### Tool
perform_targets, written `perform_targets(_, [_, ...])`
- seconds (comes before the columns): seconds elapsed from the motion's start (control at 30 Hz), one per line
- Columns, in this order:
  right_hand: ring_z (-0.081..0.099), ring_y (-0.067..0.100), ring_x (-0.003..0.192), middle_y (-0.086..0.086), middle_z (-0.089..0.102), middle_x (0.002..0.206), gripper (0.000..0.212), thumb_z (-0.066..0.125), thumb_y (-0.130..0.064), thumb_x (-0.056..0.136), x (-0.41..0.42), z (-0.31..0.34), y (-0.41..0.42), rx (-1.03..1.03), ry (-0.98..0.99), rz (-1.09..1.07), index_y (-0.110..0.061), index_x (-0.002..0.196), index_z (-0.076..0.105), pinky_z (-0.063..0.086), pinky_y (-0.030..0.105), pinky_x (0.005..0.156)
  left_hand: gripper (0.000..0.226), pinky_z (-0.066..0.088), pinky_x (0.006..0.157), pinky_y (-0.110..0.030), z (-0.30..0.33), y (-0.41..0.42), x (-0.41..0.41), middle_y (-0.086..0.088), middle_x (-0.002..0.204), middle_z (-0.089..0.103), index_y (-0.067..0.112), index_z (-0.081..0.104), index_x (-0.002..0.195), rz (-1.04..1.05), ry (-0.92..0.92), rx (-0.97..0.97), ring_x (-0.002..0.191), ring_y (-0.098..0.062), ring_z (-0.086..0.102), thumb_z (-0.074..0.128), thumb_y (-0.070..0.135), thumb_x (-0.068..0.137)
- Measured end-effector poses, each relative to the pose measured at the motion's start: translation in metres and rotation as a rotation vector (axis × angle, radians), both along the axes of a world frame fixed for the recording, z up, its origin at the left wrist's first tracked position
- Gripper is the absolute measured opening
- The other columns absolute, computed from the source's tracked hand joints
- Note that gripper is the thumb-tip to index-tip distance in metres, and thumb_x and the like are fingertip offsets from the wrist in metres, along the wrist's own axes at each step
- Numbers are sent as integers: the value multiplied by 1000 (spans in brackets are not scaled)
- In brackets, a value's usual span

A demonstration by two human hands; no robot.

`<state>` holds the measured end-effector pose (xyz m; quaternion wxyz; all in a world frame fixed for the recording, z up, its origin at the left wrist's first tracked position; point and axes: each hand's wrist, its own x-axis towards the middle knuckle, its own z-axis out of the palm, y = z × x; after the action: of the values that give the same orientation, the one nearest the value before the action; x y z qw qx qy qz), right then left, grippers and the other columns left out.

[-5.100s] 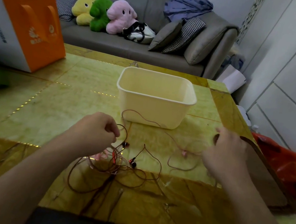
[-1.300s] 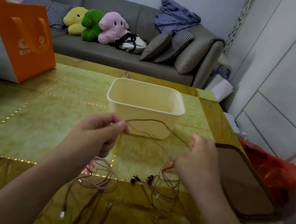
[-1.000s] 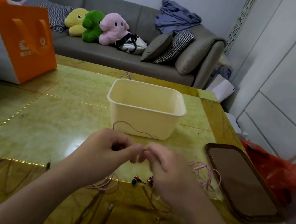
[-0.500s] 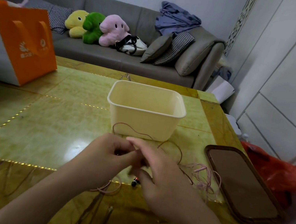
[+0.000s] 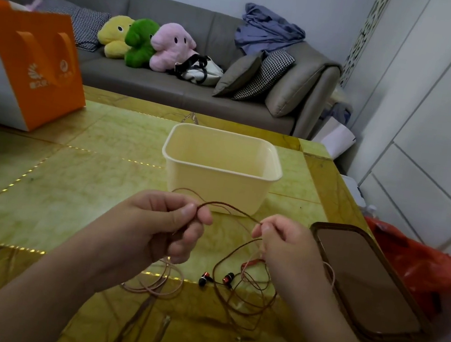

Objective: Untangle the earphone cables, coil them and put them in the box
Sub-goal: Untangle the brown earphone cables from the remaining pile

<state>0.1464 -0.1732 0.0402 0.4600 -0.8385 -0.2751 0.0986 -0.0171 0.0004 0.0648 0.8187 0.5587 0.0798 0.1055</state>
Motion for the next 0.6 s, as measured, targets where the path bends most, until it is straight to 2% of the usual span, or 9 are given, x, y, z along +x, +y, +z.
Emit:
perform_targets(0.07, [66,12,72,-9,73,74,28,59,-7,97,-7,0,3,-22,68,148,-29,94,74,59,44,72,23,54,57,-28,0,-3,1,-16,78,66,1,78,95,50,-12,2,60,-21,61,55,6,95])
perform_targets(0.1, [70,9,87,-10,76,90,35,62,-1,93,-11,-1,3,-22,65,225,-31,108,74,60,35,80,23,57,61,-30,-1,-4,2,-20,83,70,0,78,97,62,-11,5,65,-24,67,56,5,93])
perform_targets(0.2, [52,-7,133,-20,60,142,72,72,-1,89,-20,0,3,30,-100,434,-34,150,54,42,13,109,22,63,69,-35,-5,-8,4,-31,98,74,-6,74,104,49,28,-1,81,-34,76,57,3,94])
perform_targets(0.3, [41,-4,148,-20,52,155,84,60,14,87,-29,4,7,186,-66,569,-33,156,49,34,17,120,19,64,75,-37,-7,-9,4,-34,105,73,-4,75,105,-11,56,10,89,-37,77,60,1,95])
perform_targets(0.37, [51,3,142,-16,62,145,82,51,17,81,-33,4,8,248,-42,585,-28,148,58,41,20,115,17,64,77,-37,-6,-9,3,-34,107,73,-2,76,104,-62,40,8,92,-38,78,61,-1,96])
perform_targets(0.43, [64,9,126,-10,72,125,54,54,12,92,-32,4,8,262,-58,553,-22,132,68,51,24,103,20,64,76,-37,-5,-9,2,-34,109,73,-2,77,103,-73,27,-6,95,-39,78,58,-4,95])
perform_targets(0.5, [73,12,97,-2,77,100,26,57,-1,104,-31,1,8,252,-9,508,-19,116,73,58,35,85,21,64,74,-36,-3,-9,0,-34,112,73,-3,76,102,-70,5,-27,100,-39,77,57,-6,94])
perform_targets(0.57, [64,15,64,-1,69,72,15,59,-17,108,-33,-2,10,274,93,467,-19,105,74,51,38,61,23,64,74,-35,0,-11,0,-33,119,72,-1,77,101,-52,-33,-61,109,-39,75,57,-8,92])
perform_targets(0.6, [56,10,58,-7,63,65,16,59,-20,108,-34,-3,11,277,107,446,-21,104,74,44,33,56,25,64,74,-34,0,-12,1,-31,122,72,0,78,100,-27,-51,-82,113,-38,74,56,-9,91])
